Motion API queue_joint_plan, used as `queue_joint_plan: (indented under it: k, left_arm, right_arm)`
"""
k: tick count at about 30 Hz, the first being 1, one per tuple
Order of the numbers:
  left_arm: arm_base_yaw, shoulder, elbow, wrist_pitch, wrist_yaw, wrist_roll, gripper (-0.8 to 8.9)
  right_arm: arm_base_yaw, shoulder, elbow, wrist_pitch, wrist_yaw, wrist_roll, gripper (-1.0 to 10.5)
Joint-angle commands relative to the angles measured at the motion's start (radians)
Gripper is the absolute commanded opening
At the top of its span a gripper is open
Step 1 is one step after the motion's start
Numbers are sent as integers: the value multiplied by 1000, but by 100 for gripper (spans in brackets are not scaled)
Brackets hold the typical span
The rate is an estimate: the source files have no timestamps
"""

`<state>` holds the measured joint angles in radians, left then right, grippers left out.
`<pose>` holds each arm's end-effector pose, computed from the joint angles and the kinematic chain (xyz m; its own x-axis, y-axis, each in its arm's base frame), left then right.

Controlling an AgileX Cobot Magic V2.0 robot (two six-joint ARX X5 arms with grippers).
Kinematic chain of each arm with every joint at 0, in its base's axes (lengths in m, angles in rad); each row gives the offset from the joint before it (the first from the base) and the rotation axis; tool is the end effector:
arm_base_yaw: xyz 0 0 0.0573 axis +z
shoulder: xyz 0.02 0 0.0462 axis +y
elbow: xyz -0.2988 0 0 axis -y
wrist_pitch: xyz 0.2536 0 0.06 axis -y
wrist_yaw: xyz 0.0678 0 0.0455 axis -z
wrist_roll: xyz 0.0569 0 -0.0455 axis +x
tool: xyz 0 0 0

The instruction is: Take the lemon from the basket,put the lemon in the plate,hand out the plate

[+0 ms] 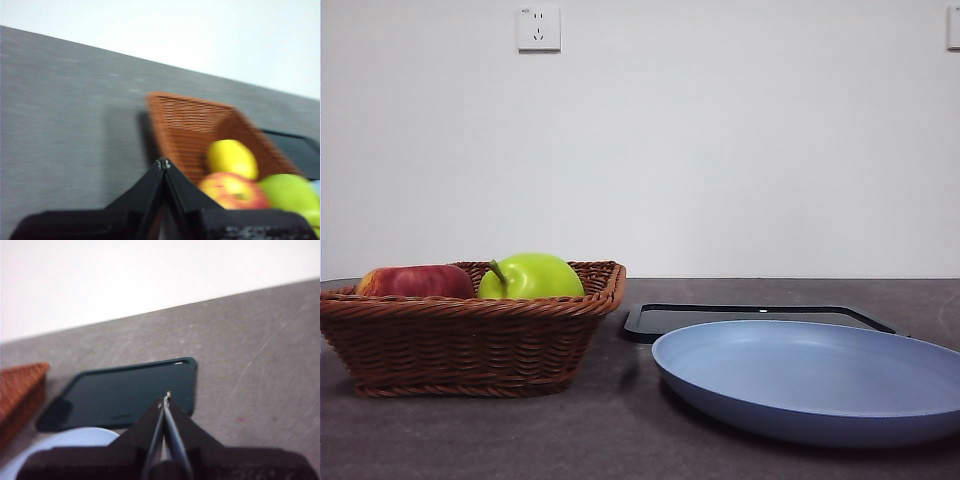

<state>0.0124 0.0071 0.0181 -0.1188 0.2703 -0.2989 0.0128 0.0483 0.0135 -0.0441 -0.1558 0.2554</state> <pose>0.0962 -0.0140 0.1552 0.9613 -0.2551 -0.1037 0.2106 0.9236 -0.3202 0.1006 0.0101 0.1593 0.9827 0.1678 -0.0779 -0.1420 0.9541 0.2637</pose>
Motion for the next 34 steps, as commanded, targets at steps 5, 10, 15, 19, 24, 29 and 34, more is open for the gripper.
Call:
queue_joint_plan:
  k: [5,10,15,19,24,29,34]
  left_arm:
    - [2,-3,14,81,104,-135,6]
    - [2,51,127,-8,90,-143,7]
    - [2,223,280,-40,85,-99,7]
    - [0,376,401,-41,152,-34,7]
    - [-1,566,562,-98,286,-10,7]
    - [-23,743,721,-246,385,54,7]
    - [-91,889,874,-471,351,174,7]
  right_arm:
    - [2,-2,6,13,-71,305,3]
    - [2,37,74,-14,-157,305,3]
    - [2,143,207,-107,-159,287,3]
    - [2,246,324,-196,-161,220,3]
    - [2,398,481,-338,-161,97,3]
    - [2,571,621,-520,-189,-25,3]
    - [3,757,712,-720,-188,-98,3]
